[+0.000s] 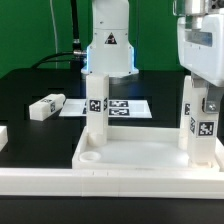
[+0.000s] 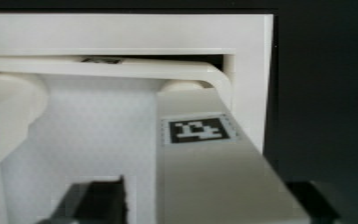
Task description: Assemble desk
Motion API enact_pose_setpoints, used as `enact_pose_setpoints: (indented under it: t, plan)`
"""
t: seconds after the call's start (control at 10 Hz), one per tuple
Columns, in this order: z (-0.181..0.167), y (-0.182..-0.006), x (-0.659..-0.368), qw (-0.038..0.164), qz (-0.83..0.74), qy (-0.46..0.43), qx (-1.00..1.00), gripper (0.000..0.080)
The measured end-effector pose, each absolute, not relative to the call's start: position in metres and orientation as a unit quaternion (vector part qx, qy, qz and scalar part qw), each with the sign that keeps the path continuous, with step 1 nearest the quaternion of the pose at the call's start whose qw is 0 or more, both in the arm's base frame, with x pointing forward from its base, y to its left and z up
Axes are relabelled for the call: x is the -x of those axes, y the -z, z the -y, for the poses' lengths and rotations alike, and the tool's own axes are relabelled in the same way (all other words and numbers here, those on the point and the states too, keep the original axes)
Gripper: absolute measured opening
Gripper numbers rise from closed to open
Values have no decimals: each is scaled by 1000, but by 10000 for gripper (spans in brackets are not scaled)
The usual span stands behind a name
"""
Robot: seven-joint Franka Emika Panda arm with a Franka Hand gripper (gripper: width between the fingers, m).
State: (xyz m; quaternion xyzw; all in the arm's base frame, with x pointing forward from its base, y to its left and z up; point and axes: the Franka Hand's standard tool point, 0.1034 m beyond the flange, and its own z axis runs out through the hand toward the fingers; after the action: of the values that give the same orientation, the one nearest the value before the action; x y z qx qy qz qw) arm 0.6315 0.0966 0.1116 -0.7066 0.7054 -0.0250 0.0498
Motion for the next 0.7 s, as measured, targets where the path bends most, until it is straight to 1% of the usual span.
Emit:
enact_pose_setpoints:
  t: [0.1,0.2,0.3,0.5,0.6,0.7]
  plan:
    - [-98,-111,-631,48,-700,24,712,522]
    - [-100,-111,-630,47,-692,23,720,626]
    - [-101,-111,-629,41,-643,25,764,642]
    - [-99,-112,-629,36,-550,31,834,648]
    - [-98,-112,-630,36,-505,33,862,648]
    - [-99,-112,-630,38,-499,37,865,649]
